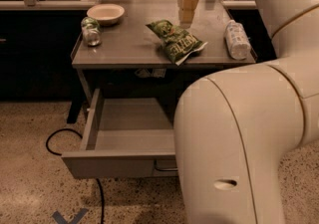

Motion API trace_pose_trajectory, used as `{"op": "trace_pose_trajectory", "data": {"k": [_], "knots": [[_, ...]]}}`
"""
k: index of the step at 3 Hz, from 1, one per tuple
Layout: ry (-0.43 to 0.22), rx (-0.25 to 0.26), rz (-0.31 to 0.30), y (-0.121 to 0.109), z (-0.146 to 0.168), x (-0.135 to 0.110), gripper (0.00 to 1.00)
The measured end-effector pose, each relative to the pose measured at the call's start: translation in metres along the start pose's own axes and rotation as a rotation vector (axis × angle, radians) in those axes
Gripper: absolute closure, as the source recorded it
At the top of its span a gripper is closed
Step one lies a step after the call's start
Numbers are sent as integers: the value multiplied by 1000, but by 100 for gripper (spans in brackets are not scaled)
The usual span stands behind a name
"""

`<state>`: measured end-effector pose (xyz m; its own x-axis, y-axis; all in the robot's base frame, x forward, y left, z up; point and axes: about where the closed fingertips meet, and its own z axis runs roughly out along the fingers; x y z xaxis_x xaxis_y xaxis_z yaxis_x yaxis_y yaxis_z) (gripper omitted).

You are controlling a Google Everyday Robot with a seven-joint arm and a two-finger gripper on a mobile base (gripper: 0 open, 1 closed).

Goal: Place green jalapeno chip bag into top drawer

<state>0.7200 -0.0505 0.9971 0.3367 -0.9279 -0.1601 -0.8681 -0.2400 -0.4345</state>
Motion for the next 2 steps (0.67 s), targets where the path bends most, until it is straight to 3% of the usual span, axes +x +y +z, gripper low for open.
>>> {"op": "trace_pose_trajectory", "data": {"k": [1,2], "knots": [[14,-13,31,-4,25,23,0],[-29,-36,145,4,84,69,0]]}}
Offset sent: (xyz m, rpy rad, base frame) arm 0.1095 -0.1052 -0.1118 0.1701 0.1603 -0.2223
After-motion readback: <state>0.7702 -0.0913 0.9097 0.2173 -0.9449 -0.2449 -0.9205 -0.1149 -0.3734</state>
